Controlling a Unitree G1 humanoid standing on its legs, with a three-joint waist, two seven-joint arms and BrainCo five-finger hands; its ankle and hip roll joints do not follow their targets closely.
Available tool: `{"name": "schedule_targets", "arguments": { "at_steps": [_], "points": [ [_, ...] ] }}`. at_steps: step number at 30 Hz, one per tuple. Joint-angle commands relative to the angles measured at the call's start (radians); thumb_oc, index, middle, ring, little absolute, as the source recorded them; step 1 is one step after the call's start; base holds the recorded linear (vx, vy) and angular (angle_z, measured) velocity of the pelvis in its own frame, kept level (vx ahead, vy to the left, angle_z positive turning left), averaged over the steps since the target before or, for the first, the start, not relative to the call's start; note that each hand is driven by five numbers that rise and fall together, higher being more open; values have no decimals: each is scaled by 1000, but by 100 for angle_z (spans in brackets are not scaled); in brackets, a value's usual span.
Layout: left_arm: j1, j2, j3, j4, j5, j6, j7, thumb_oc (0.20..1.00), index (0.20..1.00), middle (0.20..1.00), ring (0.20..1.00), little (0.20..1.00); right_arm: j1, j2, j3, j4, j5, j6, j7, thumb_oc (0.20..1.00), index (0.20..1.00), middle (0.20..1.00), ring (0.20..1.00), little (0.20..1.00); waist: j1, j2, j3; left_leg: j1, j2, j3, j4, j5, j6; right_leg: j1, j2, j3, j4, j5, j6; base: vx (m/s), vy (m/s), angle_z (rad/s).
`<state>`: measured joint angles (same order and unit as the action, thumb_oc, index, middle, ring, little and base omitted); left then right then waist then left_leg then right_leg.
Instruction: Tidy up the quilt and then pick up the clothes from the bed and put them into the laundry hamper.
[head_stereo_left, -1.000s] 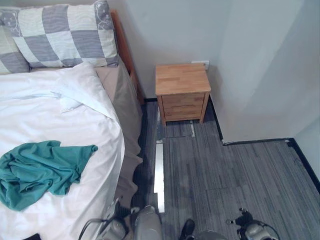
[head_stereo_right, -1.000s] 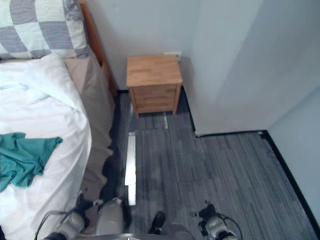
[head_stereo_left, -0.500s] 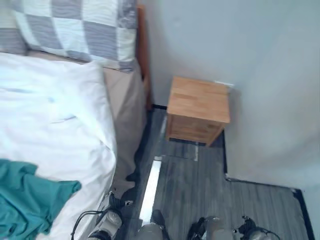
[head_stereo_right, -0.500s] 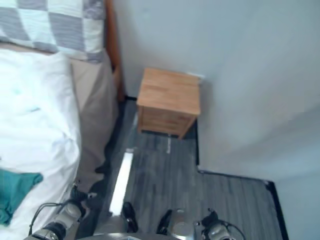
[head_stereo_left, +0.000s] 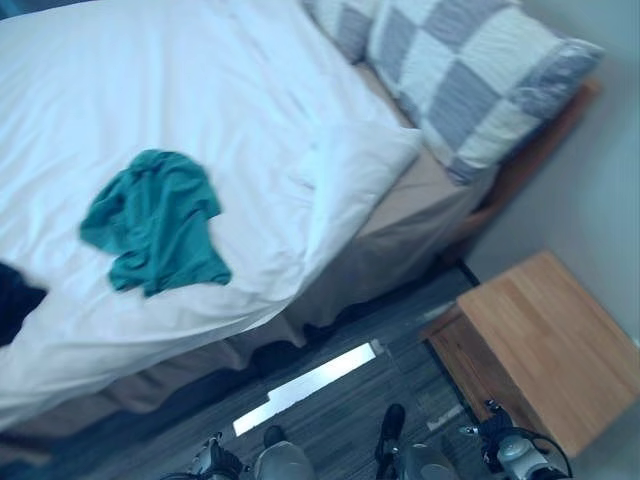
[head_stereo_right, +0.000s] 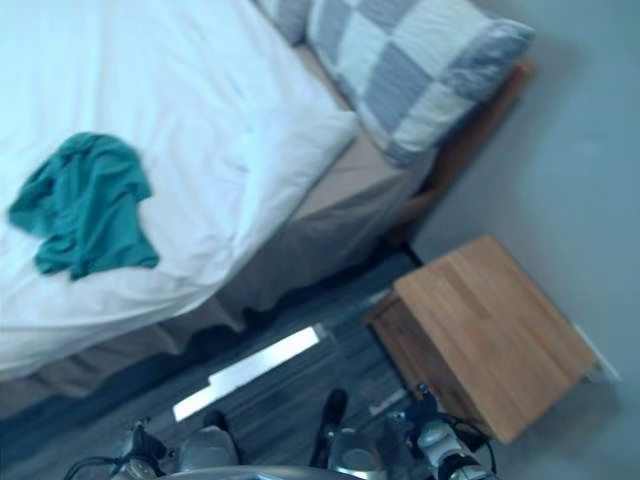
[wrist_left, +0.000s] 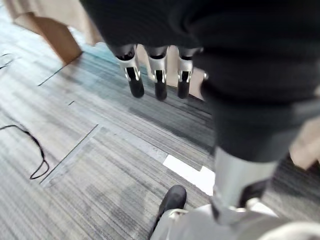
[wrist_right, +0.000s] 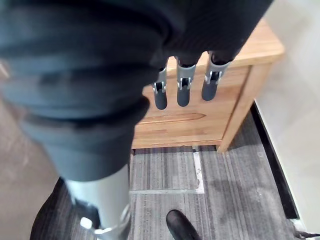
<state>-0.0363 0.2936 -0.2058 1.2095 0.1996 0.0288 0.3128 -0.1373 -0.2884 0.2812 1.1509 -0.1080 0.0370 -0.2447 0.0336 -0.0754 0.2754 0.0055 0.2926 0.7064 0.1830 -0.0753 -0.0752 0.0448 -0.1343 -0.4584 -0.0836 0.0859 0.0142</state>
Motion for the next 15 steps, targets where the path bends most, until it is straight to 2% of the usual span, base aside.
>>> {"name": "schedule_targets", "arguments": {
  "at_steps": [1,2,3,4,5,6,7,9,10,12,13,14,15],
  "points": [
    [-44,45,-2,-27,-10,-13,-6,1000,1000,1000,1000,1000,-21,-6,-36,-5,9,-5,-26,1000,1000,1000,1000,1000,-44,15,13,-33,34,115,57,-49,9,49,-59,-74,-4,-150,99,69,-89,129],
    [-34,50,3,-32,-7,-8,-19,1000,1000,1000,1000,1000,-19,-12,-46,-24,12,-2,-32,1000,1000,1000,1000,1000,-46,15,4,-2,16,121,-9,-36,15,60,-44,-95,-3,-148,94,185,-24,133],
    [-14,66,16,-32,-4,-5,-20,1000,1000,1000,1000,1000,-16,-32,-59,-89,12,-12,-44,1000,1000,1000,1000,1000,-26,0,6,-8,-17,46,-31,-37,18,67,-38,-108,42,-153,88,161,10,117],
    [-13,67,16,-33,-4,-5,-21,1000,1000,1000,1000,1000,-13,-32,-60,-93,12,-10,-43,1000,1000,1000,1000,1000,-28,-1,6,-9,-20,43,-34,-35,20,66,-41,-112,48,-157,89,153,25,89],
    [-12,80,22,-31,-1,0,-24,1000,1000,1000,1000,1000,-6,-48,-76,-155,14,-20,-57,1000,1000,1000,1000,1000,-30,-12,15,3,-15,56,-67,-34,24,44,-49,-136,133,-167,92,31,-1,60],
    [-12,81,21,-32,-1,0,-25,1000,1000,1000,1000,1000,-4,-48,-77,-159,14,-17,-57,1000,1000,1000,1000,1000,-30,-14,14,4,-20,57,-74,-30,26,40,-54,-137,141,-171,93,75,58,75],
    [-2,108,35,-41,2,4,-27,1000,1000,1000,1000,1000,-20,-80,-85,-281,-4,-24,-67,1000,1000,1000,1000,1000,-35,-22,38,15,-33,30,-101,-50,44,-29,-86,-122,315,-182,114,58,109,59],
    [-5,127,40,-51,7,6,-20,1000,1000,1000,1000,1000,-51,-138,-103,-431,-32,-33,-91,1000,1000,1000,1000,1000,-57,-25,72,18,-50,-2,-125,-62,56,-140,-110,-27,496,-191,146,58,93,65],
    [-6,133,36,-52,16,3,-16,1000,1000,1000,1000,1000,-74,-171,-113,-501,-45,-46,-110,1000,1000,1000,1000,1000,-64,-23,85,19,-55,-40,-134,-66,55,-169,-94,43,463,-219,144,82,-8,61],
    [-18,132,28,-49,32,-2,-19,1000,1000,1000,1000,1000,-88,-234,-132,-616,-80,-51,-128,1000,1000,1000,1000,1000,-74,-22,95,23,-68,-93,-153,-64,43,-169,-89,144,322,-225,127,163,-108,70],
    [-21,132,25,-43,42,-5,-20,1000,1000,1000,1000,1000,-101,-268,-145,-652,-94,-50,-136,1000,1000,1000,1000,1000,-81,-21,96,29,-73,-122,-165,-63,34,-168,-90,202,226,-206,128,141,-106,79],
    [-22,130,25,-42,43,-6,-20,1000,1000,1000,1000,1000,-100,-269,-146,-654,-94,-49,-135,1000,1000,1000,1000,1000,-81,-18,97,30,-72,-122,-167,-63,34,-163,-89,201,217,-201,128,221,-156,88],
    [-27,149,24,-30,59,-8,-28,1000,1000,1000,1000,1000,-103,-331,-170,-735,-128,-49,-144,1000,1000,1000,1000,1000,-70,-38,91,32,-83,-162,-159,-68,19,-157,-97,253,138,-181,127,188,-170,75]
  ]
}}
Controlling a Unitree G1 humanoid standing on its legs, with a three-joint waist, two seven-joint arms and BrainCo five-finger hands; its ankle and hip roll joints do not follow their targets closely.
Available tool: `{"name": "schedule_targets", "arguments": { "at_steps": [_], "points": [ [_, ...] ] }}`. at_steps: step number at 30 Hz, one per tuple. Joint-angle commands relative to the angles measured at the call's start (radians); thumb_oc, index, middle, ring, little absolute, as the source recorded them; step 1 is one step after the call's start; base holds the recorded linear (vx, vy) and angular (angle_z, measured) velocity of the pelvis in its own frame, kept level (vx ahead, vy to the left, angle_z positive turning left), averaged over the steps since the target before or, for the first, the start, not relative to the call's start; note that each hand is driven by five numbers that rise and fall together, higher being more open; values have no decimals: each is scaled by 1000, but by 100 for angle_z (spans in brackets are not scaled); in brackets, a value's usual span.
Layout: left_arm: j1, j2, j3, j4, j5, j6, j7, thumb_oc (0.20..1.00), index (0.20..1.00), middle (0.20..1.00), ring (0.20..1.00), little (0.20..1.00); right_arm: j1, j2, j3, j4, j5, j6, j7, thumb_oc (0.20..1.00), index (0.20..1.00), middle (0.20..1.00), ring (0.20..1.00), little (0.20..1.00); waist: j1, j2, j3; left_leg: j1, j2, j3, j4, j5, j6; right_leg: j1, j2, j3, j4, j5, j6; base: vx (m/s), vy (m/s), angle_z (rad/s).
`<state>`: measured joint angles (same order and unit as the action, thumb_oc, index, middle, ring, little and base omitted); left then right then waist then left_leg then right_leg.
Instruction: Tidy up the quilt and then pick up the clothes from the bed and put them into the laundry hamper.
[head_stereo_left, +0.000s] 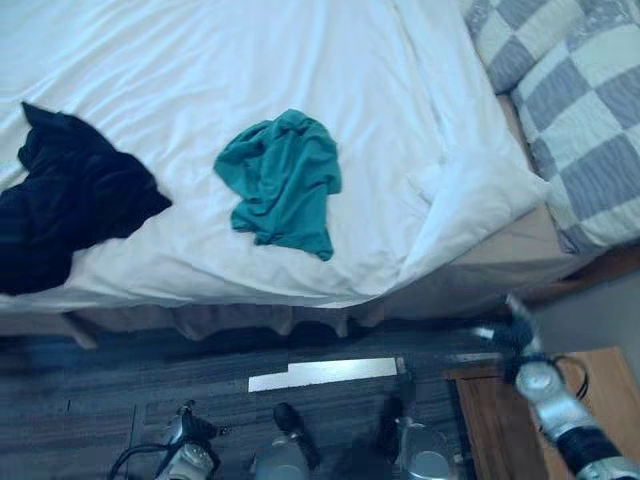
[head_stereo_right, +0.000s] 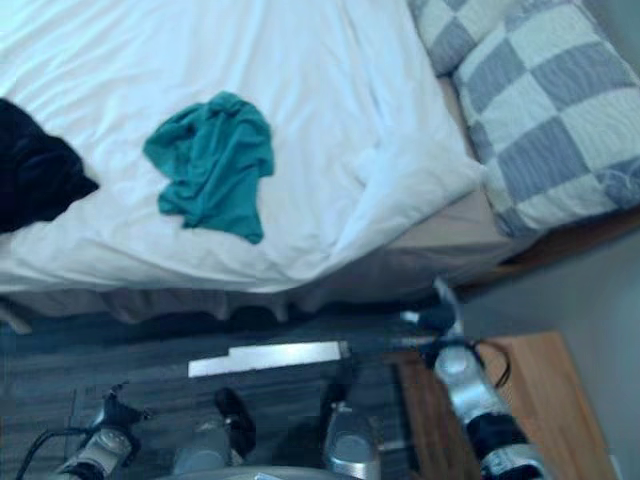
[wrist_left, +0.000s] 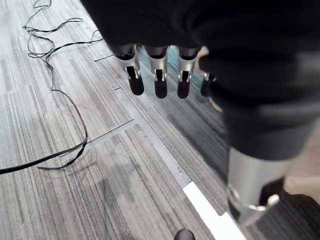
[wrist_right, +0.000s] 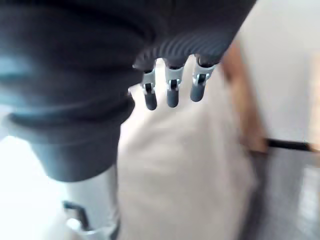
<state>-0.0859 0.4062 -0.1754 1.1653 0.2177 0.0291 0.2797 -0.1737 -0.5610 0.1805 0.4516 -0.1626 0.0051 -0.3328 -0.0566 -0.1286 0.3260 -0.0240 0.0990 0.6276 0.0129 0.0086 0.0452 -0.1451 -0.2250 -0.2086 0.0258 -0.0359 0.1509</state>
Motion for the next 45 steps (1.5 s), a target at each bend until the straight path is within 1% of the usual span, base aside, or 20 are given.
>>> {"name": "schedule_targets", "arguments": {
  "at_steps": [1,3,9,13,15,16,17,20,24,27,29,30,31,32,33,34,35,38,41,45],
  "points": [
    [18,40,1,13,36,-13,8,1000,1000,1000,1000,1000,-101,-74,-64,-60,-99,-9,-54,1000,1000,1000,1000,1000,32,6,46,60,107,-89,31,-156,-103,28,-24,-17,28,-35,-2,207,-267,63],
    [5,46,3,8,34,-19,12,1000,1000,1000,1000,1000,-173,-143,-46,-127,-168,-7,-61,1000,1000,1000,1000,1000,50,4,54,45,119,-99,57,-153,-112,25,-21,-28,26,-8,-3,84,-237,38],
    [-17,40,-48,-35,30,-34,22,1000,1000,1000,1000,1000,-478,-304,107,-159,-248,8,-51,1000,1000,1000,1000,1000,77,46,97,-20,155,-139,32,-99,-154,1,14,-67,-14,14,-14,42,-157,23],
    [-60,54,-100,-58,27,-46,27,1000,1000,1000,1000,1000,-723,-373,245,-46,-254,29,-65,1000,1000,1000,1000,1000,78,74,141,-62,162,-142,8,-65,-168,-50,20,-83,3,10,-15,-45,-71,9],
    [-92,64,-135,-79,4,-51,36,1000,1000,1000,1000,1000,-908,-403,363,147,-255,63,-68,1000,1000,1000,1000,1000,81,98,190,-103,168,-133,6,-40,-177,-108,24,-87,49,0,-20,-84,-46,15],
    [-97,58,-140,-89,-5,-52,41,1000,1000,1000,1000,1000,-957,-406,405,215,-253,70,-71,875,875,875,875,875,79,108,194,-125,171,-128,10,-35,-180,-134,24,-88,66,-3,-21,-53,-45,15],
    [-99,54,-144,-96,-11,-52,47,1000,1000,1000,1000,1000,-976,-404,423,271,-243,72,-69,200,200,200,200,200,80,116,194,-144,173,-125,13,-29,-183,-155,26,-89,78,-6,-23,-41,-44,3],
    [-81,38,-133,-105,-23,-48,56,1000,1000,1000,1000,1000,-920,-415,400,300,-212,75,-60,200,200,200,200,200,66,136,194,-168,181,-116,14,-14,-191,-204,32,-85,104,-10,-26,-12,-45,-2],
    [-31,16,-79,-112,-28,-38,61,1000,1000,1000,1000,1000,-699,-389,240,123,-123,41,-91,200,200,200,200,200,43,118,194,-148,205,-135,50,-42,-194,-198,75,-43,80,-14,-40,20,-62,-11],
    [-5,-7,-48,-104,-56,-36,75,1000,1000,1000,1000,1000,-450,-304,77,-1,18,-34,-115,200,200,200,200,200,66,60,194,-195,197,-325,148,-54,-182,-177,124,15,24,12,-71,-3,-130,-44],
    [-8,-30,-40,-81,-84,-30,82,1000,1000,1000,1000,1000,-290,-189,-26,-41,129,-79,-112,200,200,200,200,200,79,36,194,-223,114,-470,160,-110,-159,-150,137,43,-8,12,-80,-7,-115,-73],
    [-8,-29,-42,-81,-84,-31,82,1000,1000,1000,1000,1000,-285,-188,-29,-43,129,-78,-112,200,200,200,200,200,80,36,194,-223,114,-471,162,-112,-159,-148,137,42,-9,12,-79,42,-69,-66],
    [-14,-43,-25,-81,-95,-25,78,1000,1000,1000,1000,1000,-192,-134,-71,-55,154,-86,-107,200,200,200,200,200,70,41,194,-233,87,-473,137,-104,-154,-133,141,39,-4,8,-84,64,-20,-89],
    [-10,-44,-5,-61,-84,-13,82,1000,1000,1000,1000,1000,-55,-36,-149,-42,161,-73,-113,200,200,200,200,200,36,47,194,-171,121,-354,76,-78,-156,-98,146,44,-2,-7,-82,75,38,-66],
    [-18,-46,5,-68,-87,-11,77,1000,1000,1000,1000,1000,-27,-1,-148,-50,153,-64,-113,213,213,213,213,213,27,43,194,-135,113,-332,65,-84,-148,-88,152,57,1,-4,-83,47,70,-40],
    [-17,-46,4,-68,-87,-11,77,1000,1000,1000,1000,1000,-25,-1,-149,-51,152,-64,-113,404,404,404,404,404,30,42,194,-132,113,-329,62,-84,-148,-87,152,59,1,-4,-82,-7,148,-13],
    [-36,-58,-11,-60,-63,-2,74,1000,1000,1000,1000,1000,57,65,-193,1,166,-58,-126,1000,1000,1000,1000,1000,1,32,194,-77,99,-313,33,-93,-142,-62,149,58,2,0,-81,2,131,-31],
    [-6,-60,-21,-83,-36,9,53,1000,1000,1000,1000,1000,147,112,-259,78,176,-14,-144,1000,1000,1000,1000,1000,-28,45,135,-6,83,-287,-37,-85,-133,-31,151,70,-17,6,-76,80,148,-25],
    [6,-50,-24,-116,-29,10,41,1000,1000,1000,1000,1000,172,106,-308,126,173,7,-156,1000,1000,1000,1000,1000,-38,50,103,22,75,-276,-70,-75,-130,-13,149,69,-31,12,-72,80,77,-14],
    [9,-61,-27,-126,-30,3,37,1000,1000,1000,1000,1000,158,0,-393,113,143,18,-214,1000,1000,1000,1000,1000,-45,50,71,61,64,-262,-95,-81,-124,14,143,76,-41,13,-61,39,60,-1]
  ]
}}
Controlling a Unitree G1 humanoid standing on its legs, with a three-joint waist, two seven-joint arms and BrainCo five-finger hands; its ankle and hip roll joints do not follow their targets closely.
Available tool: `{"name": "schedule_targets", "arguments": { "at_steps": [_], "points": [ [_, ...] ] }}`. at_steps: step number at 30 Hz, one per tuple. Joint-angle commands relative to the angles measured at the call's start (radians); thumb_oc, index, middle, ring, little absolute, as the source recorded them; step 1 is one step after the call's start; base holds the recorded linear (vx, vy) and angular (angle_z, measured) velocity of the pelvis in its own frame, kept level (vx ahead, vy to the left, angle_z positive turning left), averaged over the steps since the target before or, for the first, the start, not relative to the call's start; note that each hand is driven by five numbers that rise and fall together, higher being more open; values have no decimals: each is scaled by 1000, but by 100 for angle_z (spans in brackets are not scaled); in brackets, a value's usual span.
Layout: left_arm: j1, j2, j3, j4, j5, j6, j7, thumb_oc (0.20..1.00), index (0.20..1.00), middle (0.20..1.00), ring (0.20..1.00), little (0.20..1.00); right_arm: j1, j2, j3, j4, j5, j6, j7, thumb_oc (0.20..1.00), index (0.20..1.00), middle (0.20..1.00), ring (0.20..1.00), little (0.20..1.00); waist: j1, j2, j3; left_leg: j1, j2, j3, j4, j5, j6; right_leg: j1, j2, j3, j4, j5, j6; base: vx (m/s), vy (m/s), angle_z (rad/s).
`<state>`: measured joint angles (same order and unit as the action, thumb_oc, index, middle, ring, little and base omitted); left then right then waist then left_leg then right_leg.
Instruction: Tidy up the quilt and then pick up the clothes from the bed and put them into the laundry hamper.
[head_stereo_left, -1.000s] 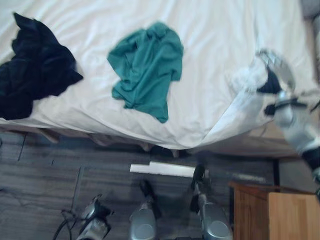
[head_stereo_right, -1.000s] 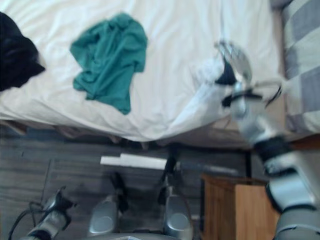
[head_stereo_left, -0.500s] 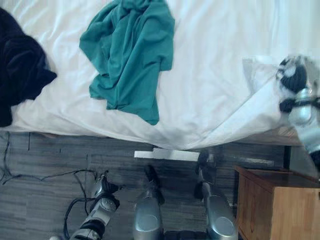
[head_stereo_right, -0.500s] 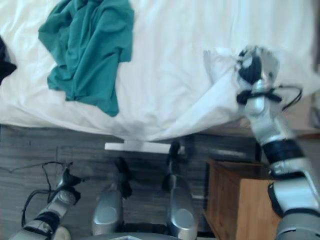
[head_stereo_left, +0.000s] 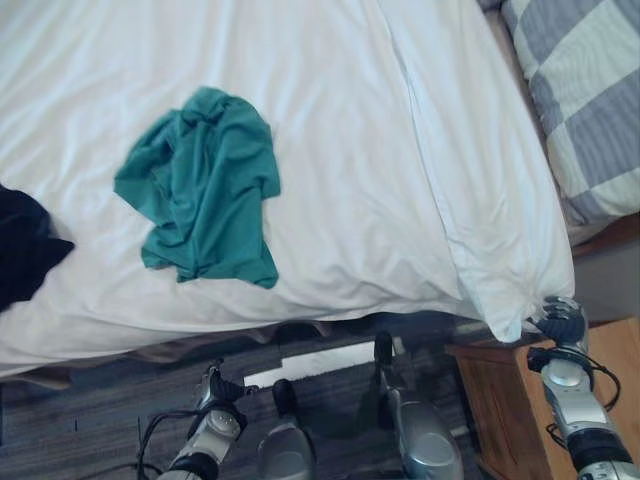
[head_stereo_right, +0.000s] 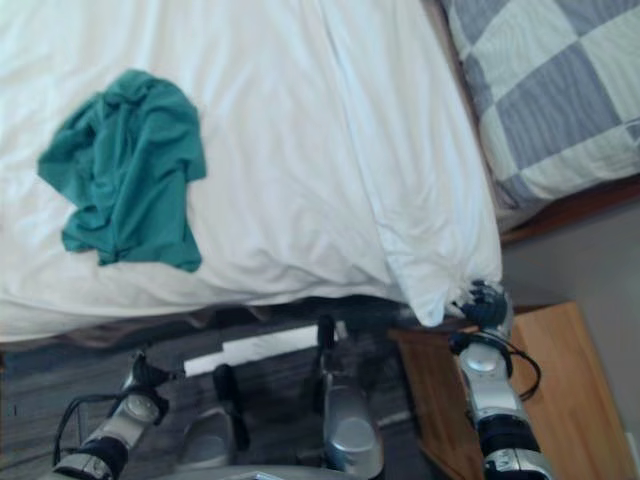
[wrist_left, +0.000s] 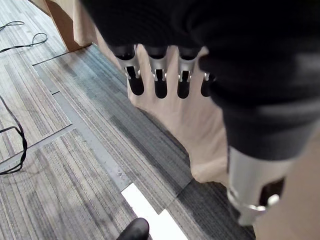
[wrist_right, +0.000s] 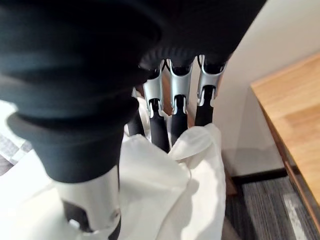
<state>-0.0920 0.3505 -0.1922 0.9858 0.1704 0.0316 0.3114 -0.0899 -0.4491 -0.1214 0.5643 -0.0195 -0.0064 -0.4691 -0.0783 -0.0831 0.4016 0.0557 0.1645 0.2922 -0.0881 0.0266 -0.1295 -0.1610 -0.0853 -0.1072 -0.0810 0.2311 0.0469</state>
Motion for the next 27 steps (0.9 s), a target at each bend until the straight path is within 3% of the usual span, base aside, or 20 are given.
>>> {"name": "schedule_targets", "arguments": {
  "at_steps": [1,3,4,5,10,13,15,16,17,18,20,21,22,23,24,27],
  "points": [
    [14,-5,-10,54,18,0,5,1000,1000,1000,1000,1000,74,-112,-92,0,-1,30,-77,1000,1000,1000,1000,1000,-23,4,-6,-21,-2,74,5,-95,50,27,3,-25,64,-251,42,9,27,-5],
    [28,-13,-12,51,32,-6,3,1000,1000,1000,1000,1000,51,-193,-113,-153,-54,12,-73,1000,1000,1000,1000,1000,-16,7,-8,-13,-5,75,4,-104,51,29,2,-21,61,-252,46,11,10,-7],
    [27,-13,-12,51,32,-6,3,1000,1000,1000,1000,1000,51,-193,-113,-154,-54,13,-73,551,551,551,551,551,-16,7,-10,-15,-5,75,3,-100,51,26,2,-20,60,-249,45,-2,-8,-11],
    [36,-20,-20,64,43,-12,-3,1000,1000,1000,1000,1000,-16,-255,-82,-245,-111,-5,-68,200,200,200,200,200,-2,13,-3,-19,-5,71,7,-104,50,22,1,-19,62,-253,46,-24,-15,-14],
    [32,-23,-42,50,38,-27,-12,1000,1000,1000,1000,1000,-248,-335,22,-356,-199,-15,-87,200,200,200,200,200,31,27,33,-81,-2,55,57,-103,48,-16,-8,-19,75,-248,39,-68,-45,-8],
    [0,-18,-61,56,5,-37,2,1000,1000,1000,1000,1000,-441,-368,118,-290,-198,7,-119,200,200,200,200,200,56,42,65,-137,4,42,91,-99,44,-48,-18,-33,86,-246,35,-92,-65,13],
    [-38,-11,-77,39,-49,-48,19,1000,1000,1000,1000,1000,-593,-392,212,-104,-151,42,-137,200,200,200,200,200,79,55,112,-182,14,34,133,-100,39,-79,-25,-46,127,-257,34,-112,-61,54],
    [-39,-12,-75,39,-49,-48,19,1000,1000,1000,1000,1000,-599,-393,216,-100,-150,40,-138,200,200,200,200,200,77,55,113,-184,14,33,135,-101,39,-80,-25,-46,128,-258,34,-113,-36,51],
    [-64,-20,-85,36,-76,-47,36,1000,1000,1000,1000,1000,-583,-357,225,-5,-100,49,-140,200,200,200,200,200,81,58,118,-234,24,32,161,-98,37,-124,-28,-55,166,-269,30,-57,-9,37],
    [-65,-20,-85,37,-76,-47,36,1000,1000,1000,1000,1000,-583,-358,225,-5,-100,49,-140,200,200,200,200,200,80,58,118,-235,24,32,163,-98,37,-126,-28,-55,168,-269,30,-75,-17,55],
    [-81,-40,-80,50,-90,-41,43,1000,1000,1000,1000,1000,-448,-250,182,54,-33,39,-123,200,200,200,200,200,71,57,118,-275,28,19,177,-99,38,-158,-29,-71,192,-280,28,-20,-17,38],
    [-81,-39,-81,51,-90,-41,43,1000,1000,1000,1000,1000,-446,-249,180,53,-34,39,-123,200,200,200,200,200,72,57,118,-275,28,18,178,-99,38,-158,-30,-72,192,-281,29,1,-13,10],
    [-82,-45,-74,60,-88,-36,46,1000,1000,1000,1000,1000,-323,-166,162,92,-16,31,-103,200,200,200,200,200,61,53,118,-280,30,10,179,-99,40,-162,-31,-77,201,-284,27,0,0,0],
    [-82,-44,-74,60,-88,-36,46,1000,1000,1000,1000,1000,-321,-166,161,91,-16,32,-103,200,200,200,200,200,62,52,118,-279,30,10,178,-99,40,-161,-31,-78,201,-284,27,7,16,8],
    [-82,-47,-60,67,-87,-28,50,1000,1000,1000,1000,1000,-213,-82,177,150,-15,28,-76,200,200,200,200,200,50,45,118,-260,30,9,168,-101,44,-150,-30,-78,202,-285,24,12,28,11],
    [-58,-47,-49,91,-65,-9,45,1000,1000,1000,1000,1000,-74,10,199,232,-43,44,-24,200,200,200,200,200,37,28,118,-191,25,19,129,-101,48,-100,-24,-74,184,-282,24,35,41,6]
  ]
}}
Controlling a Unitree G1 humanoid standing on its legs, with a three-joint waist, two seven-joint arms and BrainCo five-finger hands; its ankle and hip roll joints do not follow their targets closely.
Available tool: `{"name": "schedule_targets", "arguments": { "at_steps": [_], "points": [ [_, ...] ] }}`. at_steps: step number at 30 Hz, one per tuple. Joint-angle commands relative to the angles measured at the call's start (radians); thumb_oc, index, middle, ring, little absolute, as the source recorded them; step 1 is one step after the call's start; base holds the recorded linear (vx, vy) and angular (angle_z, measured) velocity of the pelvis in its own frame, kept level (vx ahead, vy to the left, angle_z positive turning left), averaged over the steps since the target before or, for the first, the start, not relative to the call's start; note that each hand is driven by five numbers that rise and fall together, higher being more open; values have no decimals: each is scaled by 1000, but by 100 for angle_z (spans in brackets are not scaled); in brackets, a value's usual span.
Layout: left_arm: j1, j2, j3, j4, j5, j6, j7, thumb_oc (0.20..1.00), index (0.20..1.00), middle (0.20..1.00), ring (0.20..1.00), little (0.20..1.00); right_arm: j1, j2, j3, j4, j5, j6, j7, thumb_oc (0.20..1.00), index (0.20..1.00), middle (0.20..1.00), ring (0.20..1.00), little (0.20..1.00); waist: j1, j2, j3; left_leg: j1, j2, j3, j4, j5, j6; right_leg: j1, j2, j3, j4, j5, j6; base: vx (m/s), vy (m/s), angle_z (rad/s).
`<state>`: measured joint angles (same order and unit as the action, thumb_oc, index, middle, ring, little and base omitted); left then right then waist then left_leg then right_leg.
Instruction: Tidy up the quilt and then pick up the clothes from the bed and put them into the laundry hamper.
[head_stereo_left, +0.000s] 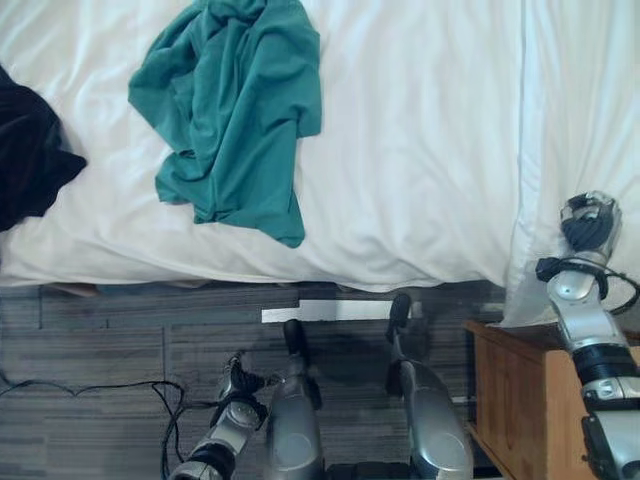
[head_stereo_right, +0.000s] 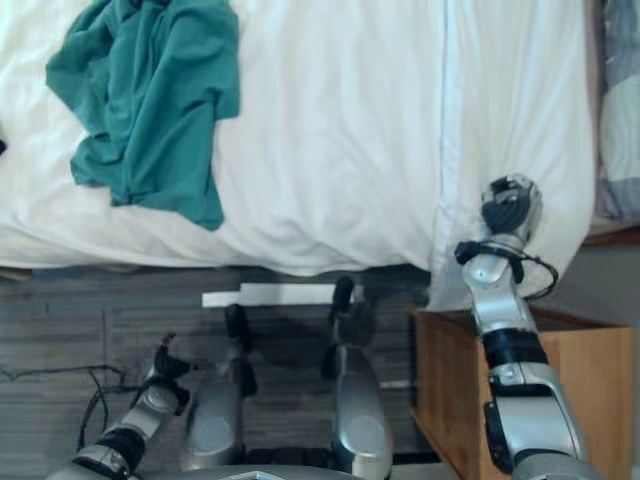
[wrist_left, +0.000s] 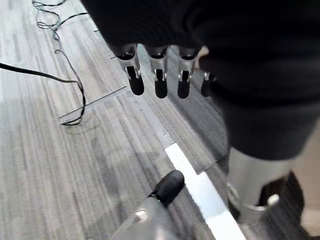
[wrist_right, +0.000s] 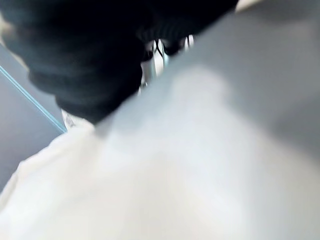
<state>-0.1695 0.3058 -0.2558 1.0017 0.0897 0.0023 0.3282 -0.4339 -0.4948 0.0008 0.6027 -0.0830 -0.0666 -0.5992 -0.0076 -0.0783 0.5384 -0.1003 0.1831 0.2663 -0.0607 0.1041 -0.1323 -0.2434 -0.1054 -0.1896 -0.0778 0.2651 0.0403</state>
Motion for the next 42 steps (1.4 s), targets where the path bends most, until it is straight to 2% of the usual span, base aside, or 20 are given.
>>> {"name": "schedule_targets", "arguments": {
  "at_steps": [1,6,8,9,12,14,17,20,22,24,26,27,28,30,32,35,37,38,40,42],
  "points": [
    [28,-5,15,81,21,26,24,1000,1000,1000,1000,1000,303,81,79,228,21,105,124,200,200,200,200,200,-38,18,-18,-7,3,49,84,-177,53,3,-2,10,174,-314,32,60,50,-2],
    [57,-27,-10,142,59,33,-17,1000,1000,1000,1000,1000,374,187,161,561,-28,140,241,200,200,200,200,200,-53,17,-101,90,-31,47,-19,-156,60,87,5,22,87,-290,44,115,52,-9],
    [49,-37,-39,170,89,28,-42,1000,1000,1000,1000,1000,369,191,194,673,-85,169,285,959,959,959,959,959,-53,29,-131,103,-41,55,-15,-163,58,108,-1,26,54,-282,49,114,75,-9],
    [36,-44,-55,165,97,23,-57,1000,1000,1000,1000,1000,366,185,203,704,-107,175,300,1000,1000,1000,1000,1000,-55,37,-139,95,-39,64,8,-171,53,126,-16,10,39,-281,50,25,38,-6],
    [9,-60,-87,123,102,9,-79,1000,1000,1000,1000,1000,364,170,216,714,-132,198,331,1000,1000,1000,1000,1000,-82,45,-146,96,31,188,117,-197,25,169,-92,-52,24,-285,63,3,130,27],
    [13,-66,-87,134,114,9,-89,1000,1000,1000,1000,1000,349,166,216,708,-131,200,355,1000,1000,1000,1000,1000,-88,46,-158,129,78,197,137,-200,3,193,-114,-58,24,-280,75,39,305,73],
    [16,-65,-80,165,123,12,-98,1000,1000,1000,1000,1000,357,166,193,684,-111,195,366,1000,1000,1000,1000,1000,-100,40,-202,151,180,196,99,-136,-25,186,-188,-74,37,-266,94,-15,412,12],
    [29,-52,-83,197,164,28,-109,1000,1000,1000,1000,1000,395,171,170,668,-103,189,380,1000,1000,1000,1000,1000,-112,42,-246,196,285,265,49,-36,-50,185,-279,-131,73,-257,125,-26,549,32],
    [28,-53,-85,200,164,17,-114,1000,1000,1000,1000,1000,398,183,164,673,-96,189,395,1000,1000,1000,1000,1000,-103,48,-260,201,262,219,33,-69,-56,197,-293,-131,85,-264,141,20,469,14],
    [28,-39,-93,192,173,17,-131,1000,1000,1000,1000,1000,401,205,160,684,-138,202,406,1000,1000,1000,1000,1000,-91,28,-259,144,194,174,119,-176,-46,191,-384,-149,170,-159,163,-62,578,45],
    [25,-12,-83,194,171,20,-128,1000,1000,1000,1000,1000,378,222,197,670,-175,208,401,1000,1000,1000,1000,1000,-59,25,-247,149,165,224,128,-211,-16,163,-447,-287,261,-141,149,-139,550,40],
    [30,-1,-84,192,182,24,-129,1000,1000,1000,1000,1000,371,230,212,657,-186,205,397,1000,1000,1000,1000,1000,-55,26,-243,164,148,250,113,-214,-1,164,-447,-346,322,-178,127,-80,580,-18],
    [33,5,-86,188,185,25,-134,1000,1000,1000,1000,1000,370,236,229,647,-195,199,396,1000,1000,1000,1000,1000,-59,29,-243,176,125,258,91,-213,13,158,-403,-356,366,-226,111,1,513,-46],
    [38,15,-88,188,190,28,-151,1000,1000,1000,1000,1000,375,243,255,622,-190,187,392,1000,1000,1000,1000,1000,-83,23,-236,208,71,252,33,-196,27,136,-212,-297,390,-342,105,84,411,-28],
    [51,14,-80,209,181,31,-159,1000,1000,1000,1000,1000,379,248,274,607,-170,179,388,1000,1000,1000,1000,1000,-93,16,-233,247,19,250,-2,-196,37,134,-78,-310,344,-370,95,111,281,10],
    [71,0,-47,242,192,37,-167,1000,1000,1000,1000,1000,380,242,281,577,-136,171,396,1000,1000,1000,1000,1000,-98,4,-241,259,-31,255,103,-289,47,178,-42,-329,179,-403,18,126,142,25],
    [80,-22,-36,237,177,31,-156,1000,1000,1000,1000,1000,366,243,297,563,-117,159,397,1000,1000,1000,1000,1000,-97,6,-227,183,23,281,375,-286,17,229,-23,-266,125,-409,-24,87,9,-3],
    [80,-22,-36,237,177,30,-155,1000,1000,1000,1000,1000,366,242,297,563,-117,159,397,1000,1000,1000,1000,1000,-96,10,-226,175,35,280,394,-293,12,229,-15,-265,121,-409,-27,22,5,-36],
    [69,-37,-41,201,133,27,-135,1000,1000,1000,1000,1000,329,225,302,564,-115,165,384,1000,1000,1000,1000,1000,-70,25,-169,40,118,201,722,-180,-68,275,3,-210,97,-424,-74,-51,148,-45],
    [52,-41,-48,193,112,25,-128,1000,1000,1000,1000,1000,332,209,283,574,-115,171,379,1000,1000,1000,1000,1000,-85,29,-163,22,188,187,678,-189,-52,278,-37,-204,91,-416,-48,-49,360,-78]
  ]
}}
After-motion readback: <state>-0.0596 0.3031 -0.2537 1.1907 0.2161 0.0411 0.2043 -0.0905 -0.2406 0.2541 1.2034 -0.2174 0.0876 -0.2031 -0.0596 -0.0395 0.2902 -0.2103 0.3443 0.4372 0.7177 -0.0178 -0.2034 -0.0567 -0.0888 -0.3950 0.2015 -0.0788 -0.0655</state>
